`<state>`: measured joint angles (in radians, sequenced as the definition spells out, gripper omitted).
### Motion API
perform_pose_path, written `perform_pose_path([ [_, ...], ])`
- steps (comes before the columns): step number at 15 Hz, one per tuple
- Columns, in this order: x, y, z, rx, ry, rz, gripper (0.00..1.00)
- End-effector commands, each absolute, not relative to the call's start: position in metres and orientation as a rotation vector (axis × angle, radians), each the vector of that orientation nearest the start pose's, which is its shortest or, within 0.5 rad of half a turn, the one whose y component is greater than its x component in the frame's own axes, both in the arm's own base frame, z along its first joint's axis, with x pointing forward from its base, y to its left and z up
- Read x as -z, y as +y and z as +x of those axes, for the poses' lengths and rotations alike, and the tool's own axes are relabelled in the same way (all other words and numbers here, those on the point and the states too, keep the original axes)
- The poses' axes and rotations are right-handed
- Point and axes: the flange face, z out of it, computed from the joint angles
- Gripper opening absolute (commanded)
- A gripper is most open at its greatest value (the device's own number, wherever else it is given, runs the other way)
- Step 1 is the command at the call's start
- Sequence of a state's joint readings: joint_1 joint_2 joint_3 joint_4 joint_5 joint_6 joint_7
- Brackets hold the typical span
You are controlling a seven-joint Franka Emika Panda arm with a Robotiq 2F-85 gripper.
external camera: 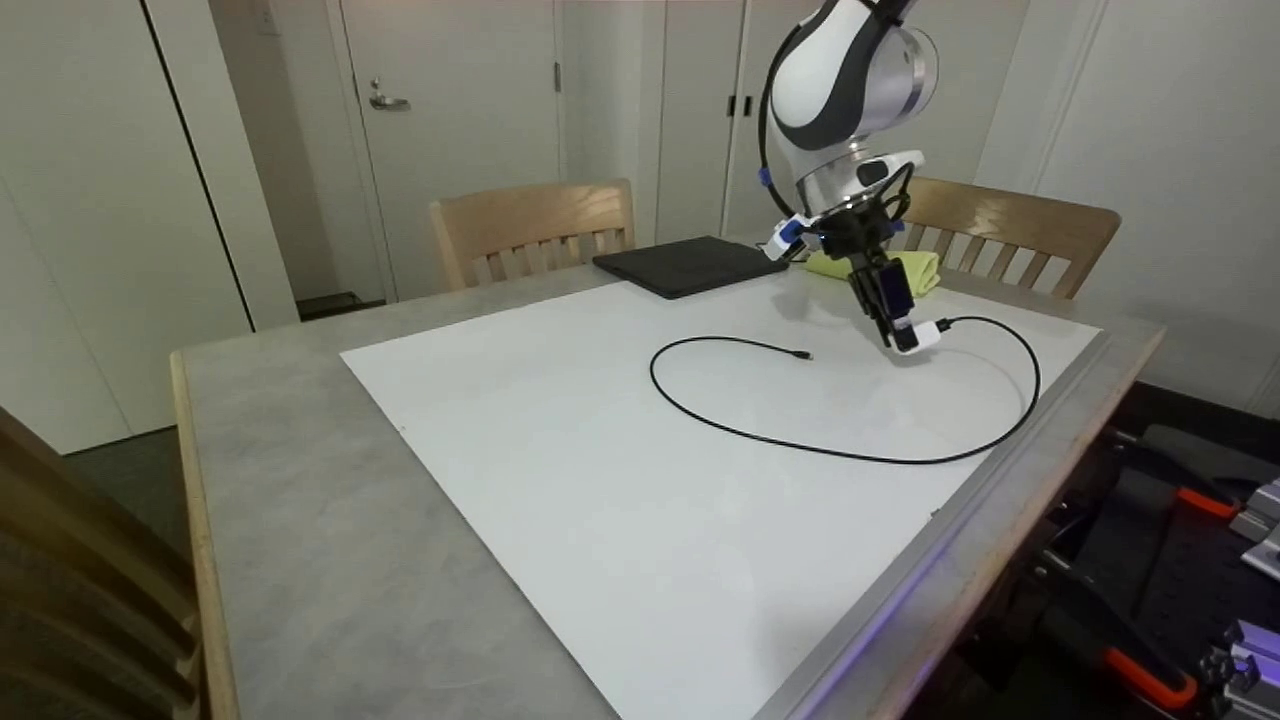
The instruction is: Uncoil the black charger
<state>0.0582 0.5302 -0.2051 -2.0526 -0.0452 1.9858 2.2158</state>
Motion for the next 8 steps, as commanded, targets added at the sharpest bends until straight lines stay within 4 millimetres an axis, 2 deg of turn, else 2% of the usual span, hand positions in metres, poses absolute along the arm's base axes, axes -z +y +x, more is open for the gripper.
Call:
perform_pose_path([
  [1, -0.1503, -0.0888, 0.5122, 0.237, -2.359, 0.981, 0.51],
  [7, -0.1502, -0.0906, 0.5119, 0.238, -2.368, 0.962, 0.51],
  [8, -0.1494, -0.0917, 0.5131, 0.241, -2.372, 0.927, 0.26],
])
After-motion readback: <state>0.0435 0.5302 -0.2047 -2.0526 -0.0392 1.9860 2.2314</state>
